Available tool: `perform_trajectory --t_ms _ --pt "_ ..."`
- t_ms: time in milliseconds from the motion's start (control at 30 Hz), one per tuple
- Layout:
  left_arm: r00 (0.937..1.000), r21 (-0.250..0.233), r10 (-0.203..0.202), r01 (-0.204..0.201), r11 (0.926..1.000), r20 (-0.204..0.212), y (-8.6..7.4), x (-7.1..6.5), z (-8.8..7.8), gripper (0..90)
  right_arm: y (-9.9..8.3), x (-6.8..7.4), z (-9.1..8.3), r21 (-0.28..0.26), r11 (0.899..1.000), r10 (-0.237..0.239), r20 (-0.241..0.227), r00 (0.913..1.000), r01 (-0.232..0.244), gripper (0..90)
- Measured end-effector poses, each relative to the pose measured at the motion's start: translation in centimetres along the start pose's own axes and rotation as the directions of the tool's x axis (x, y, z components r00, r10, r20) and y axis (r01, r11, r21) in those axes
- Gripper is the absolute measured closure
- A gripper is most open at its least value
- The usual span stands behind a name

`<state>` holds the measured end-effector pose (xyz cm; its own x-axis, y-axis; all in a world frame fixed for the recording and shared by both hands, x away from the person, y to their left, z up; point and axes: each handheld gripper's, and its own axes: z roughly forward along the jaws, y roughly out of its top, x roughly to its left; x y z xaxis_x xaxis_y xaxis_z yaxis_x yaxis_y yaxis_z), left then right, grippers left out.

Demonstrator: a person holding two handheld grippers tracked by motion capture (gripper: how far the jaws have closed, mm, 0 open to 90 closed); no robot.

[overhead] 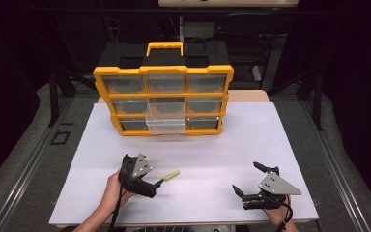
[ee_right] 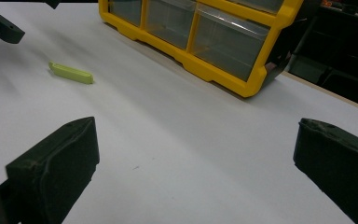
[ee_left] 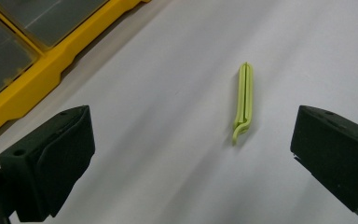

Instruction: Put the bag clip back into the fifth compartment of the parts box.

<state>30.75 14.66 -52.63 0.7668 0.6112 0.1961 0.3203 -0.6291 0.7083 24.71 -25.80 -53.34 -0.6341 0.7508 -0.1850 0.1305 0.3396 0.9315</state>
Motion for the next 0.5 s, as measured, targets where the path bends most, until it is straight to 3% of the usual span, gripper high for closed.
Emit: perform_trajectory --t_ms 267,500 --pt "0.9996 0.053 0.026 -0.026 0.9982 0.009 1.2 -0.1 0.9 0.0 0.0 0.0 0.0 0.005 1.0 0.002 -0.003 1.0 -0.002 0.0" --pt "0.9982 0.118 0.053 -0.056 0.9914 0.027 2.0 -0.1 1.5 1.1 -0.1 -0.1 0.1 0.007 1.0 0.004 -0.002 1.0 -0.004 0.0"
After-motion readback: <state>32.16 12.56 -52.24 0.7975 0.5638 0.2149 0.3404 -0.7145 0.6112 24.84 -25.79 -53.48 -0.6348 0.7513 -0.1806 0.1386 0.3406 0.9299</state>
